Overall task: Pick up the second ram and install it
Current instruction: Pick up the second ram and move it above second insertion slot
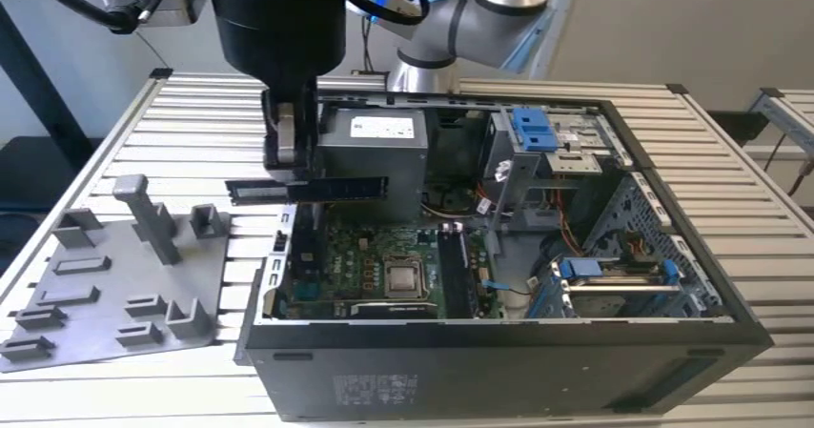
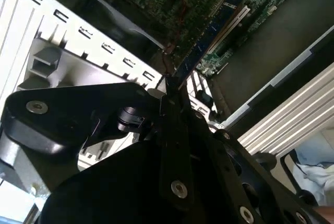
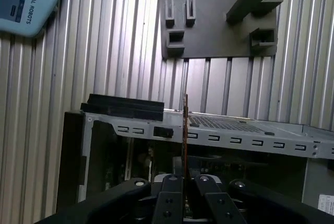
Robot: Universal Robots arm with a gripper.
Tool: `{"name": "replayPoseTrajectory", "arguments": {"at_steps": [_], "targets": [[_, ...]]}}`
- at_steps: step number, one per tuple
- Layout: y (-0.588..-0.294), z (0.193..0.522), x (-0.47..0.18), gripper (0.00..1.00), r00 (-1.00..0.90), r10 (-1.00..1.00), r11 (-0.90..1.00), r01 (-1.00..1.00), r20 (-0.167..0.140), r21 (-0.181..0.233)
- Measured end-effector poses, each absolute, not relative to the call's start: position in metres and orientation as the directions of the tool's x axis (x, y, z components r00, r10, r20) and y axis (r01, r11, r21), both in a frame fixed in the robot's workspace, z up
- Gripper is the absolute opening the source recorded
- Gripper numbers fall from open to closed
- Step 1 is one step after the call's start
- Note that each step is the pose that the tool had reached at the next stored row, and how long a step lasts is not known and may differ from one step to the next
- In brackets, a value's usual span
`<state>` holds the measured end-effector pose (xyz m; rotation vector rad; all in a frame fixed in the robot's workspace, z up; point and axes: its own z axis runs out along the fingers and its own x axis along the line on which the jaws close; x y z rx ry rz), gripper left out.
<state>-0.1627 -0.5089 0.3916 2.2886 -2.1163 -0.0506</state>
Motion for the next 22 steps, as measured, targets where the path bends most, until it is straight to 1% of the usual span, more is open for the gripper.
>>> {"name": "replayPoseTrajectory", "arguments": {"at_steps": [22], "targets": [[-0.509,0.394,-0.104,0.14,0.078,-0.997,-0.078,-0.996,-0.008,0.04]]}}
